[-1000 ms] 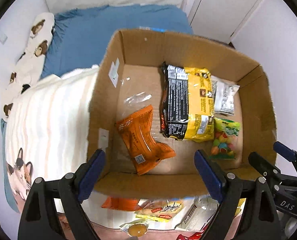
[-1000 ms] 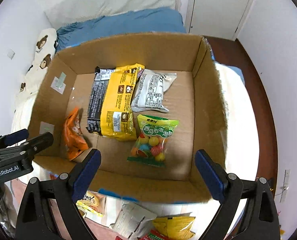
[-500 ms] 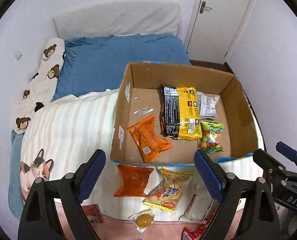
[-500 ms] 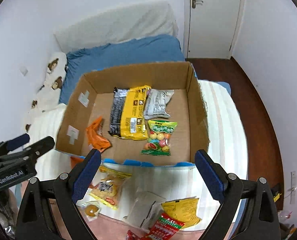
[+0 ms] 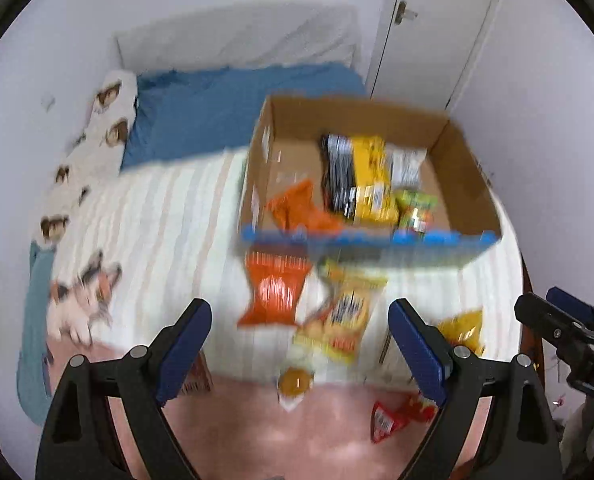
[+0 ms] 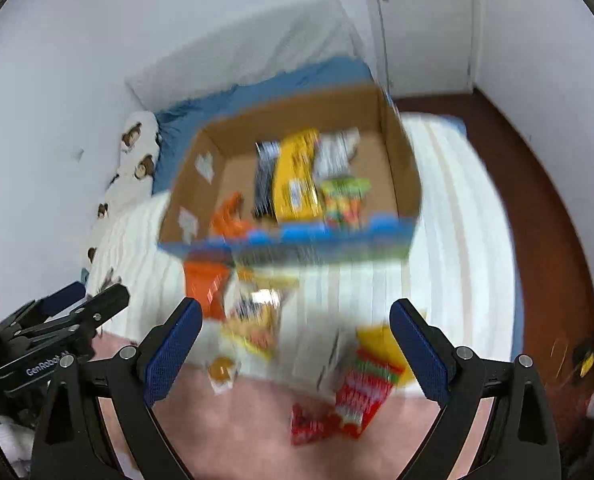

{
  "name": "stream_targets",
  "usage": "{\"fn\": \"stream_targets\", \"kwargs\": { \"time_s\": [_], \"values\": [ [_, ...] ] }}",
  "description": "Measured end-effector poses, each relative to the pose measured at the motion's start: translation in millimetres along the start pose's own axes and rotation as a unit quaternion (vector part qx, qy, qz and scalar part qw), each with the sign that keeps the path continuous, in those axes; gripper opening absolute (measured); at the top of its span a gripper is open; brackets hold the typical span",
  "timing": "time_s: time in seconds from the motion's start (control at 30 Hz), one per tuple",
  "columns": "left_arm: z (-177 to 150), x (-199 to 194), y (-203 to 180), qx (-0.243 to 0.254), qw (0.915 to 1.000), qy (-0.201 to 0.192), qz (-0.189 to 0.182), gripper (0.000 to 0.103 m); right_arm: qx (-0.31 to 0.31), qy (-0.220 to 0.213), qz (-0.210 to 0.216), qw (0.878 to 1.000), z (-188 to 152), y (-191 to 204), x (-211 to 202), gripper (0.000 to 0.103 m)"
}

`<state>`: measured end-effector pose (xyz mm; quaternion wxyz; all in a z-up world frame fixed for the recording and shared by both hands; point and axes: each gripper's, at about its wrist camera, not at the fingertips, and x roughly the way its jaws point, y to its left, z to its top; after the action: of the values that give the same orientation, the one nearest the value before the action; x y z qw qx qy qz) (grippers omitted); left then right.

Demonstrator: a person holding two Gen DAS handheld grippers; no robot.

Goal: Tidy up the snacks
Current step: 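Grasp the white wrapped bread with the left tool while the right tool grasps the red packet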

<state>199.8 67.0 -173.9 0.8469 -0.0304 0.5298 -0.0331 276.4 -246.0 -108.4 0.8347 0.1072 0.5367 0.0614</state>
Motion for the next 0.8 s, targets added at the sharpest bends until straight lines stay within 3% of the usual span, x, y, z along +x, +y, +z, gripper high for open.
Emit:
{"fn": "stream_targets", "kwargs": {
  "time_s": [0.2, 0.3, 0.53, 0.63, 0.8],
  "values": [
    [-52, 73, 0, -0.004, 0.9948, 0.101, 0.014, 0.091, 0.091, 0.066, -0.01, 0.994, -55, -52, 59, 0.096],
    [-63, 96, -12, -0.001, 0.991, 0.134, -0.004, 0.091, 0.123, 0.092, -0.013, 0.988, -77, -73, 88, 0.083],
    [-62, 133, -59, 0.039, 0.985, 0.167, -0.018, 0.091, 0.136, 0.142, -0.041, 0.98, -106, -87, 160, 0.078],
    [-58, 145, -84, 0.066, 0.9818, 0.177, -0.02, 0.091, 0.123, 0.127, -0.065, 0.982, -114, -91, 162, 0.051],
    [-55, 165, -130, 0.111, 0.973, 0.199, -0.037, 0.091, 0.138, 0.136, -0.056, 0.979, -127, -121, 143, 0.049]
  ]
}}
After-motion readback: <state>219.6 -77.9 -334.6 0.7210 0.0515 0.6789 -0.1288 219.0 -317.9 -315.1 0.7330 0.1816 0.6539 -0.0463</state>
